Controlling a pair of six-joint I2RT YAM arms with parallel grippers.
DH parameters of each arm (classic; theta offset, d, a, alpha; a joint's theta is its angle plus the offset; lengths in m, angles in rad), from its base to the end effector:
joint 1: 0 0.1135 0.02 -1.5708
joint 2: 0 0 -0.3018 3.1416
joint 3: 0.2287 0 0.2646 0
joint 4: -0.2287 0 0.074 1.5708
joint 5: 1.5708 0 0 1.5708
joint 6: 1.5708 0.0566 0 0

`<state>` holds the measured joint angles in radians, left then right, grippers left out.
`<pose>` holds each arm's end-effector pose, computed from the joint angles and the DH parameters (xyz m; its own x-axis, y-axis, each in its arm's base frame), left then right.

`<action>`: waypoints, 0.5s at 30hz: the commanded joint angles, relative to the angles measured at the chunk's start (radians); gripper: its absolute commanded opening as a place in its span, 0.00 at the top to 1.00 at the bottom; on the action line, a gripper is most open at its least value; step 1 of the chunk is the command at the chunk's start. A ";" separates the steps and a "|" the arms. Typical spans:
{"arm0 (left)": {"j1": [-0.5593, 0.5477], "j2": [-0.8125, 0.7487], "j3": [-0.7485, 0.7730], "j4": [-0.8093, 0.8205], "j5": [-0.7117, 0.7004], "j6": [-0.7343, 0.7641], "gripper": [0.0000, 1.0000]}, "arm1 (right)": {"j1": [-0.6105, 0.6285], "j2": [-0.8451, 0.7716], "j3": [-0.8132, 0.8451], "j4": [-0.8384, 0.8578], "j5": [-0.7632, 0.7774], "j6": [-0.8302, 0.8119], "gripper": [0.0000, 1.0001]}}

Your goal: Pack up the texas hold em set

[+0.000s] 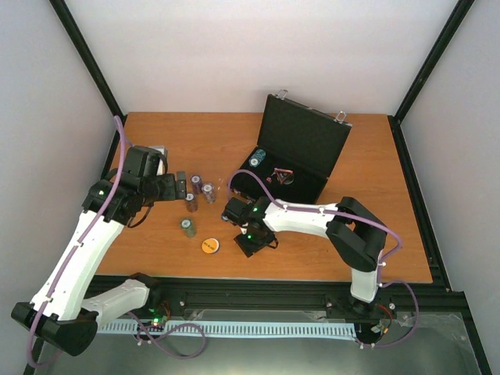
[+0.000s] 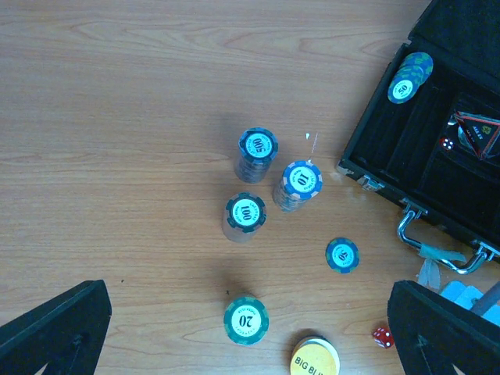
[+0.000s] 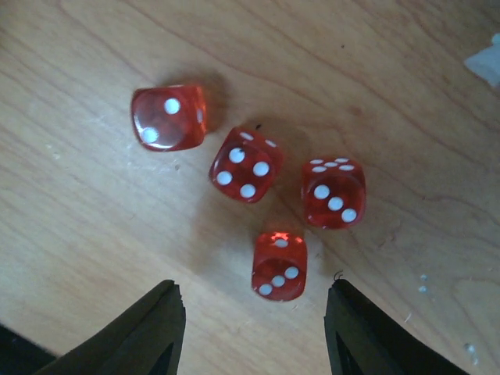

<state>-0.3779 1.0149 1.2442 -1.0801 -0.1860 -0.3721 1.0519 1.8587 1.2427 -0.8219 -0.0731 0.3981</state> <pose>0.1745 -0.0580 0.3894 -0.7416 -0.0900 -0.6648 -0.0218 0.9937 -0.1102 0.1789 0.3216 0.1736 -0.7907 -0.6049 -0.0941 -0.6122 0.7819 0.1181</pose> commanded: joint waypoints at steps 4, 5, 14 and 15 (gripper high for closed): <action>0.002 -0.011 -0.002 -0.015 0.006 -0.032 0.00 | 0.005 0.039 0.013 0.025 0.077 0.014 0.54; 0.002 -0.007 -0.002 -0.014 0.005 -0.032 0.00 | 0.005 0.043 0.014 0.025 0.080 0.013 0.56; 0.002 0.016 -0.005 0.001 0.007 -0.027 0.00 | 0.003 0.057 0.018 0.027 0.081 -0.003 0.67; 0.002 0.017 -0.006 0.003 0.007 -0.026 0.00 | 0.003 0.055 0.020 0.023 0.082 -0.006 0.70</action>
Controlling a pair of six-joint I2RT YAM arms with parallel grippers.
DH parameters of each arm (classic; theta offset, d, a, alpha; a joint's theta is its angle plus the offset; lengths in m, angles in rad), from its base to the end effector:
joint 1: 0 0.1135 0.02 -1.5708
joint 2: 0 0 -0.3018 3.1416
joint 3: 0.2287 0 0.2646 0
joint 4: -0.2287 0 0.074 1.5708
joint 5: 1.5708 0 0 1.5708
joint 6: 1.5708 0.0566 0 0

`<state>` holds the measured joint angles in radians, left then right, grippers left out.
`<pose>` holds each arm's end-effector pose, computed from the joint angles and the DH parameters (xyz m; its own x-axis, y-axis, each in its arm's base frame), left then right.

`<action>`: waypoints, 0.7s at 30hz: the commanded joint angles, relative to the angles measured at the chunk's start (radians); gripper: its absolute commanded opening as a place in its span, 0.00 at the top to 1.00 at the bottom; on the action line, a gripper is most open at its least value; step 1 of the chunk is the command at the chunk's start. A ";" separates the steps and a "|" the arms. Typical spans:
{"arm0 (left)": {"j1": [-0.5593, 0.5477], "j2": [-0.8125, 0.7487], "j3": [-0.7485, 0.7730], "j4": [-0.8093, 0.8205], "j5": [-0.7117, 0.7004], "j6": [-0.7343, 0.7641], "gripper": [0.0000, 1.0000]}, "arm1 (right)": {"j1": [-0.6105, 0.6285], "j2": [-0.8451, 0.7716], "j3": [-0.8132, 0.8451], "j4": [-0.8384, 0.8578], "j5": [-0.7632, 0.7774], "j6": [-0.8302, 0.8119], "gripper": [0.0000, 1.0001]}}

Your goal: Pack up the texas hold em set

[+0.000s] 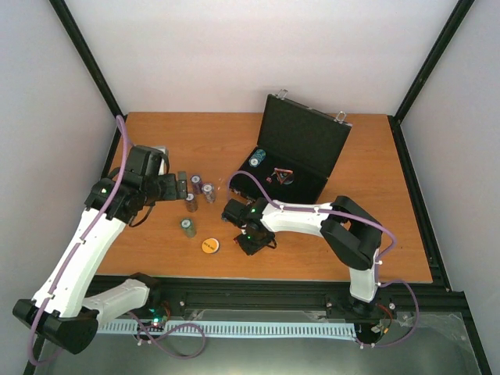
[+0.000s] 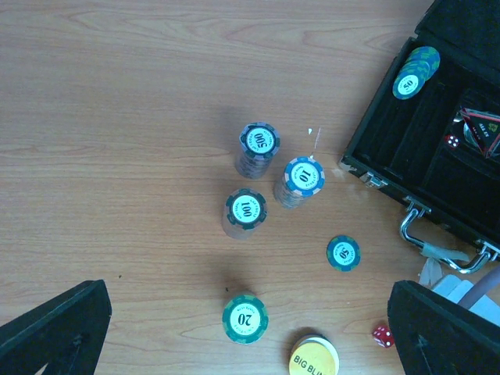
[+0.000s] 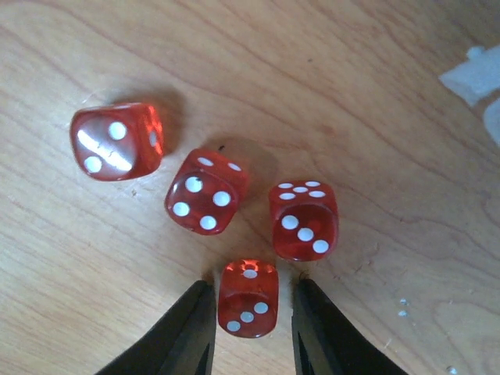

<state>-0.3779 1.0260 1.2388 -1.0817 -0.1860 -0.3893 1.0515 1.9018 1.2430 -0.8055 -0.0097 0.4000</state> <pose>0.1772 -0.0591 0.3857 -0.7521 -0.1027 -0.6510 -0.0366 0.9928 -0.1144 0.1844 0.3236 0.1587 -0.7928 -0.6022 -0.0942 -0.6079 0.7924 0.0503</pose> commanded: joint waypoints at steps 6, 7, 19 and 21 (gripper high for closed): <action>0.002 0.008 -0.006 0.020 0.011 -0.007 0.00 | 0.003 -0.042 0.023 -0.028 0.036 -0.028 0.84; 0.002 0.009 -0.004 0.021 0.012 -0.008 0.00 | 0.002 -0.053 0.026 -0.044 0.045 -0.032 0.84; 0.002 0.013 0.004 0.030 0.010 0.002 0.00 | -0.183 -0.208 0.121 -0.151 0.124 -0.197 0.85; 0.002 0.017 0.005 0.032 0.012 0.003 0.00 | -0.276 -0.194 0.131 -0.122 0.094 -0.247 0.87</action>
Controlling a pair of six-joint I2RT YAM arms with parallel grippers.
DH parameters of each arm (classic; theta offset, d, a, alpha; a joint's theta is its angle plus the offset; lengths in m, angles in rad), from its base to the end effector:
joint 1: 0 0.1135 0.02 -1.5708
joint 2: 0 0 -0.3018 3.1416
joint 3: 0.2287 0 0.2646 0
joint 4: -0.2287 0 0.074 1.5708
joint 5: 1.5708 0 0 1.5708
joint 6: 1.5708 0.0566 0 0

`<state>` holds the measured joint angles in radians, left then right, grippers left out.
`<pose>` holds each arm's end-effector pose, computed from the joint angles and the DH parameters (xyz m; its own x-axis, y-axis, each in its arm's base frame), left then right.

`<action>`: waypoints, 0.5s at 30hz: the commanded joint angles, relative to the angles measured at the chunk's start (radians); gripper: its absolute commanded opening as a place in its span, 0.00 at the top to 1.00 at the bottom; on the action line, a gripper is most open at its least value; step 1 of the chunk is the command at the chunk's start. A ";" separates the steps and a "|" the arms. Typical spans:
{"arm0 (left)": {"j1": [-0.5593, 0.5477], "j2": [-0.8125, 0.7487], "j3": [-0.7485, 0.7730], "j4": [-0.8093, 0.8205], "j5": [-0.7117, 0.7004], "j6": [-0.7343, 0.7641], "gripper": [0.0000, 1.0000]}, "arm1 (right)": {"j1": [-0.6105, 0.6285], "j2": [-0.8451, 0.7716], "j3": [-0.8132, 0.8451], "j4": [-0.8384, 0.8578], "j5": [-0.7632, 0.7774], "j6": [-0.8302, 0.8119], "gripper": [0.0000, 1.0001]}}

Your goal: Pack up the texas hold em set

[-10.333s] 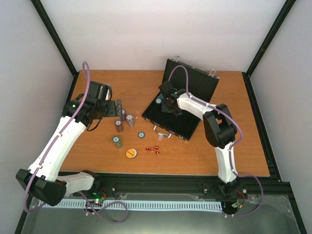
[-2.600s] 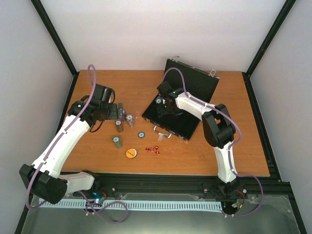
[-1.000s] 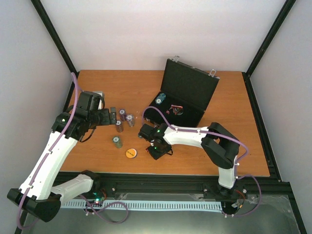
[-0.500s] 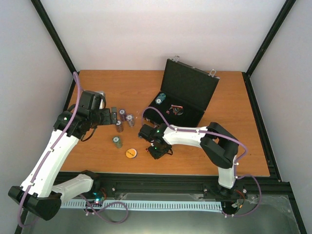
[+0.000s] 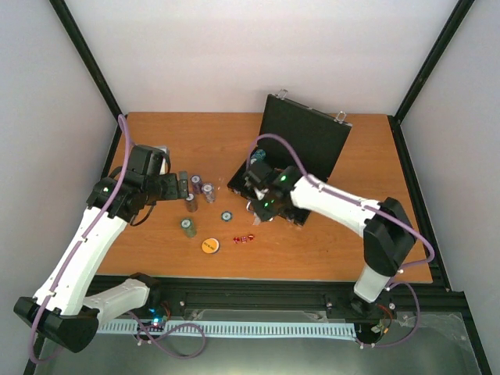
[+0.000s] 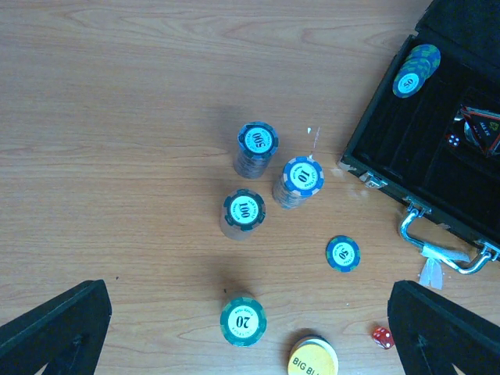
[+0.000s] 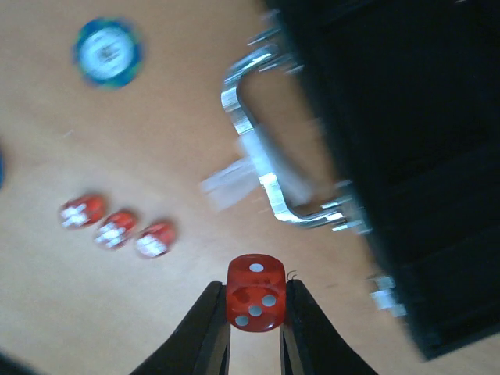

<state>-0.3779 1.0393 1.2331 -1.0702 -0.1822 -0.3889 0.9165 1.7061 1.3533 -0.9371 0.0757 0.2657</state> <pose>0.1816 -0.0611 0.3825 -0.7576 -0.1004 -0.6449 -0.0348 0.9929 -0.1138 0.2222 0.2826 0.2545 -0.7686 -0.5719 -0.2866 -0.5976 0.8018 0.0027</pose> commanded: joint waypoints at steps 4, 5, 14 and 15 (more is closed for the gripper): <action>0.002 0.015 0.017 0.018 0.008 0.001 0.00 | -0.276 0.076 0.075 0.076 -0.043 -0.183 0.88; 0.002 0.017 0.020 0.016 0.006 0.000 0.00 | -0.292 0.102 0.098 0.088 -0.045 -0.196 0.88; 0.002 0.043 0.021 0.014 -0.006 -0.013 0.00 | -0.334 0.287 0.232 0.180 -0.076 -0.312 0.89; 0.002 0.045 0.019 0.016 -0.008 -0.016 0.00 | -0.340 0.303 0.244 0.181 -0.082 -0.320 0.89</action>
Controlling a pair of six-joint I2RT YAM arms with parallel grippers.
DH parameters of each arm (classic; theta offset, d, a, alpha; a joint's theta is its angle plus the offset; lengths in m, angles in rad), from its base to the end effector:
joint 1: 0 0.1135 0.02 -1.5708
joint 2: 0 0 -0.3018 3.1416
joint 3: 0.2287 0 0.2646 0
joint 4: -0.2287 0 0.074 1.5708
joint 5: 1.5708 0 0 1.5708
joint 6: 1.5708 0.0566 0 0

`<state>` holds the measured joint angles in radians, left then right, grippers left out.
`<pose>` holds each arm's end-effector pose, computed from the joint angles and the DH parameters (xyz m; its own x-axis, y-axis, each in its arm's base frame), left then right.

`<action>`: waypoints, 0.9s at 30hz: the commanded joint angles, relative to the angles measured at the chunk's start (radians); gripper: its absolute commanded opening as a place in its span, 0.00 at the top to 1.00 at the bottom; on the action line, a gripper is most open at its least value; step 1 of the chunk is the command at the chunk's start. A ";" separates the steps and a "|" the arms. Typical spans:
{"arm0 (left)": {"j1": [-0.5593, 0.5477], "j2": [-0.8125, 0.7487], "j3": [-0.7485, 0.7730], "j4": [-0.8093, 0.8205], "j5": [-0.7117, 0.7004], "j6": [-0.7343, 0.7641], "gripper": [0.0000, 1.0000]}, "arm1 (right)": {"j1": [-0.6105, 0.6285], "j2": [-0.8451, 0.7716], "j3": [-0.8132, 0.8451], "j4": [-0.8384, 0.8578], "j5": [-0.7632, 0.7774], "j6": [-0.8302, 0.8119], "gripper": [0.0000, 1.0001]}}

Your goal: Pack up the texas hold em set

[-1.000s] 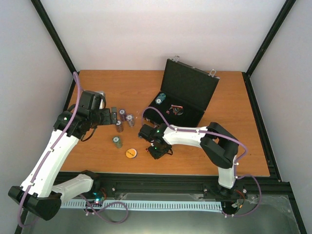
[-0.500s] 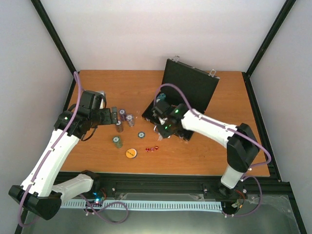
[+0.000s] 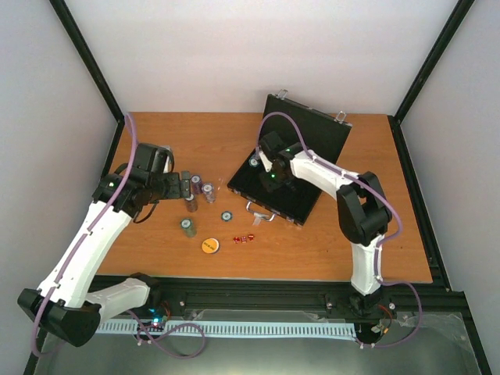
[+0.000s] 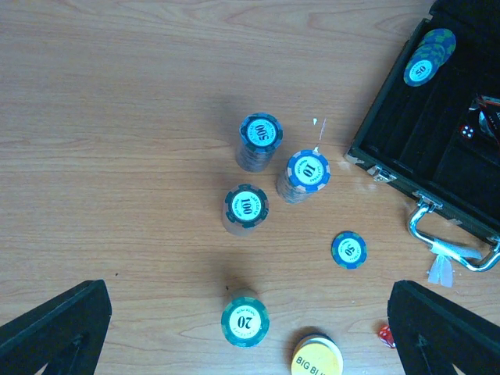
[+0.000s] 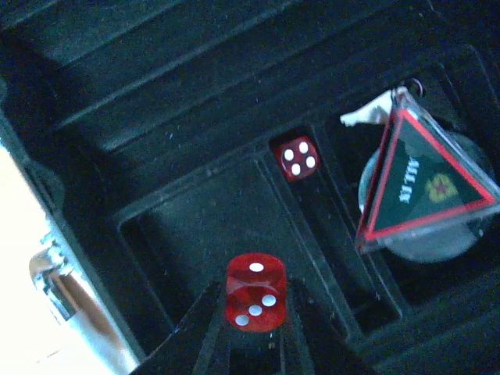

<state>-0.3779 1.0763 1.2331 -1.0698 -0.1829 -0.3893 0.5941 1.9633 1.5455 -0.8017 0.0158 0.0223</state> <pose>0.1908 -0.0647 0.3760 -0.7789 -0.0923 -0.6203 -0.0391 0.9943 -0.0989 0.3653 0.2457 0.2200 -0.7902 -0.5069 -0.3444 -0.5377 0.8431 -0.0072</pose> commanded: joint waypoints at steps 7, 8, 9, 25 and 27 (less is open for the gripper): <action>0.002 0.021 0.011 0.020 -0.008 -0.026 0.00 | -0.045 0.102 0.090 0.039 -0.039 -0.106 0.89; 0.002 0.023 0.010 0.021 -0.009 -0.026 0.00 | -0.047 0.106 0.090 0.039 -0.041 -0.106 0.89; 0.002 0.027 0.010 0.022 -0.009 -0.026 0.00 | -0.049 0.111 0.090 0.039 -0.045 -0.107 0.89; 0.002 0.067 0.015 0.044 -0.002 -0.016 0.00 | -0.054 0.154 0.086 0.034 0.010 -0.114 0.90; 0.002 0.066 0.011 0.044 -0.004 -0.014 0.00 | -0.056 0.159 0.086 0.036 0.017 -0.110 0.90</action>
<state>-0.3779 1.1416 1.2331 -1.0462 -0.1829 -0.3981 0.5495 2.1105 1.6154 -0.7685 -0.0006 -0.0799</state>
